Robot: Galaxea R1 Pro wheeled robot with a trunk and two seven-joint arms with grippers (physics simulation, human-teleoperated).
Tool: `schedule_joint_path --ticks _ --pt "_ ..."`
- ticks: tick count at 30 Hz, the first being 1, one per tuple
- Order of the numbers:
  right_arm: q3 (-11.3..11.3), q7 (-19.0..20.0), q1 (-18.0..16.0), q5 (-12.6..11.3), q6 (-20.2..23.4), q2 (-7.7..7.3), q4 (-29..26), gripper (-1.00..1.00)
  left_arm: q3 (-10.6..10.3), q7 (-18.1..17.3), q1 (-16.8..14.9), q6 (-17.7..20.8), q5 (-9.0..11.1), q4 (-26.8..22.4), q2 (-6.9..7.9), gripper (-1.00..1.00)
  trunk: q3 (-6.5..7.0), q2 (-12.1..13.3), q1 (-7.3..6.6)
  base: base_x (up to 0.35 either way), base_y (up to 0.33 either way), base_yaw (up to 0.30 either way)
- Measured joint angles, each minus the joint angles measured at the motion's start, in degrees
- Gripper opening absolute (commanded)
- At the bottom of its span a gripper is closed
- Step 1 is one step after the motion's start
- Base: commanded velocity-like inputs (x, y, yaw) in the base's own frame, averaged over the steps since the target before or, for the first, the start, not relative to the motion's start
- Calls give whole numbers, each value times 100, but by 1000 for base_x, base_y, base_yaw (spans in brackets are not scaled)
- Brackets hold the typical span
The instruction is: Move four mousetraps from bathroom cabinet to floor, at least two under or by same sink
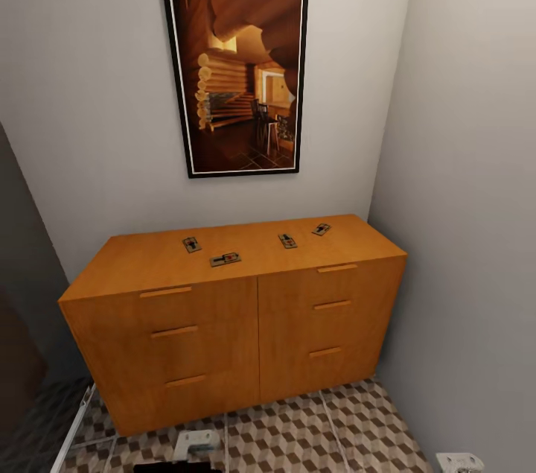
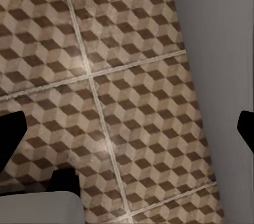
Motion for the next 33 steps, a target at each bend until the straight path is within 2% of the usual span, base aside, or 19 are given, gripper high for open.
schedule_joint_path --ticks 7,12,17,21,33 --pt "-12 0 0 14 126 -7 -348 100 -1 2 -8 281 -7 -209 34 100 0 0 0 0 0 0" --pt "-13 1 -40 23 528 -8 -640 100 -1 8 -131 524 -26 -276 50 100 1 0 0 0 0 0" --pt "-8 2 -272 23 839 -7 -747 100 2 5 -396 670 -149 -302 57 100 1 1 0 0 0 0" --pt "-3 -2 -581 25 1086 -2 -779 100 6 -4 -692 900 -282 -315 54 100 1 1 0 0 0 0" --pt "35 -36 -1226 14 1402 8 -795 100 8 -34 -1475 1112 -350 -322 31 100 1 1 0 0 0 0"
